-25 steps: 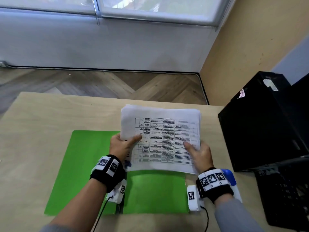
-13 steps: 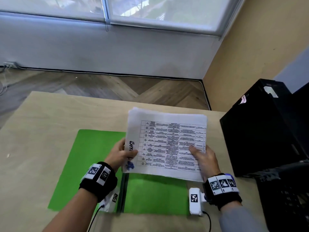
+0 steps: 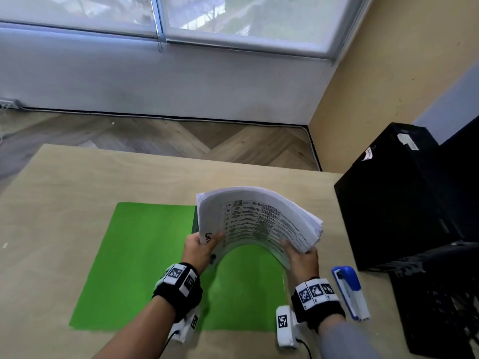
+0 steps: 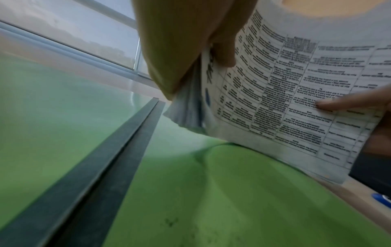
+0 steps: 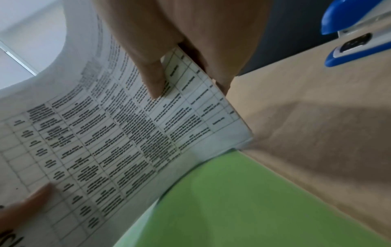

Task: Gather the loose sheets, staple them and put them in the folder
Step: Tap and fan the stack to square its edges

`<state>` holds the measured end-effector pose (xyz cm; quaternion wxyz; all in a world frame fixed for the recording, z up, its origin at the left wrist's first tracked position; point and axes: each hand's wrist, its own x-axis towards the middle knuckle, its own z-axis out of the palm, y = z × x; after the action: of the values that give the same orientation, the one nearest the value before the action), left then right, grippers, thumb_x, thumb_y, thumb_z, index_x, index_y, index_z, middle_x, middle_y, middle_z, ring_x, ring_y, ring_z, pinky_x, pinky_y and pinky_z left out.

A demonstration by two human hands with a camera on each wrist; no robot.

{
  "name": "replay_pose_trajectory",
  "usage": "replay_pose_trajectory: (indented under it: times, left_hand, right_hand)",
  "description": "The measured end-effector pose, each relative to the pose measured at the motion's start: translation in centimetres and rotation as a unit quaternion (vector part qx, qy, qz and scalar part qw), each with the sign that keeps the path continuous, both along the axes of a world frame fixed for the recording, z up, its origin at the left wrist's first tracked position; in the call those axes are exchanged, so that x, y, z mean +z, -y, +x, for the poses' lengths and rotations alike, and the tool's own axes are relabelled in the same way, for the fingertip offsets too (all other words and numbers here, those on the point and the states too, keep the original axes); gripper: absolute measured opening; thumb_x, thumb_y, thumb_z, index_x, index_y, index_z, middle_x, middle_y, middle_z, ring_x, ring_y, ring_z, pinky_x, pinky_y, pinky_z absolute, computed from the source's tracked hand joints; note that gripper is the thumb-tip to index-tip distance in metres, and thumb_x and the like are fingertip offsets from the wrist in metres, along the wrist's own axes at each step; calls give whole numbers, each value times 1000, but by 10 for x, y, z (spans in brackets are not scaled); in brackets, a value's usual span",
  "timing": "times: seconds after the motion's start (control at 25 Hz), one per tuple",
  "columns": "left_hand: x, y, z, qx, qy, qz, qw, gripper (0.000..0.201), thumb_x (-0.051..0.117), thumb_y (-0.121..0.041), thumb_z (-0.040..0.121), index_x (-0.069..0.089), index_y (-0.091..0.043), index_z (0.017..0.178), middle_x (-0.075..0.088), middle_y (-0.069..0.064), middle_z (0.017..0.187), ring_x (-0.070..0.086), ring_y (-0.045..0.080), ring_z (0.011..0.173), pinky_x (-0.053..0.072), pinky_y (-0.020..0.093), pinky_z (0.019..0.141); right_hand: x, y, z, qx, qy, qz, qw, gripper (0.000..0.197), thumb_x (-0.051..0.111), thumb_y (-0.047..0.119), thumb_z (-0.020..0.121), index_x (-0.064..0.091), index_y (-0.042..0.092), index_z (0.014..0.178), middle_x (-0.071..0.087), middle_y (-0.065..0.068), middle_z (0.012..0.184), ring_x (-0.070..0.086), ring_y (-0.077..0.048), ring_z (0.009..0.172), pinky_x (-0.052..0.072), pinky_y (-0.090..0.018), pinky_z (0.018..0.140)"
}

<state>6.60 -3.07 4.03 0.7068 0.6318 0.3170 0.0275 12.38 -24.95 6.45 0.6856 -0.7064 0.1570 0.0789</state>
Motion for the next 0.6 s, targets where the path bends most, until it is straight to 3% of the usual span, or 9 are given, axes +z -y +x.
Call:
replay_pose_trajectory:
  times: [0.12, 0.2, 0.28, 0.36, 0.44, 0.52, 0.6]
  left_hand:
    - [11, -10, 4, 39, 20, -51, 998, 12, 77, -19, 79, 72, -9, 77, 75, 4, 71, 66, 21, 58, 51, 27, 47]
    - [21, -16, 2, 35, 38, -87, 995, 25, 84, -25, 69, 71, -5, 77, 73, 9, 70, 62, 24, 58, 52, 33, 55]
    - [26, -21, -1, 20, 41, -106, 993, 39, 87, -35, 61, 67, -6, 78, 66, 11, 65, 54, 21, 51, 46, 32, 52]
    - [29, -20, -1, 6, 35, -137, 990, 46, 88, -36, 63, 65, -5, 88, 67, 15, 74, 56, 24, 52, 49, 34, 51]
    - [36, -8, 1, 0, 56, -177, 983, 47, 83, -29, 73, 64, -2, 106, 71, 24, 96, 67, 37, 74, 58, 53, 69]
    - [47, 8, 3, -3, 94, -203, 975, 36, 75, -16, 79, 65, -2, 110, 72, 24, 105, 70, 39, 91, 56, 54, 84]
    - [59, 11, 9, 4, 101, -172, 980, 32, 74, -9, 76, 68, -1, 106, 74, 20, 102, 72, 35, 90, 58, 48, 84]
  right_hand:
    - [14, 7, 8, 44, 43, -54, 997, 14, 76, 10, 83, 69, 17, 93, 74, 0, 88, 72, -26, 92, 54, -21, 66]
    - [26, 17, 14, 43, 43, -4, 998, 17, 75, 5, 81, 71, 13, 96, 78, -3, 86, 75, -22, 85, 58, -24, 62]
    - [32, 23, 17, -6, 19, 109, 994, 25, 74, 7, 79, 71, 9, 105, 77, -12, 103, 74, -23, 91, 60, -34, 73]
    - [40, 18, 16, -51, -21, 267, 962, 34, 72, 14, 77, 69, 11, 111, 72, -15, 116, 70, -27, 102, 58, -43, 83]
    - [43, -1, 16, -44, -55, 375, 924, 44, 68, 18, 79, 65, 15, 123, 71, -11, 120, 68, -30, 108, 56, -52, 89]
    - [46, -25, 12, -31, -39, 371, 927, 58, 76, 21, 79, 58, 18, 135, 62, -13, 134, 59, -35, 123, 43, -63, 103]
    - [61, -35, 10, -47, 58, 297, 952, 67, 84, 24, 76, 56, 22, 137, 60, -5, 139, 55, -27, 130, 38, -61, 108]
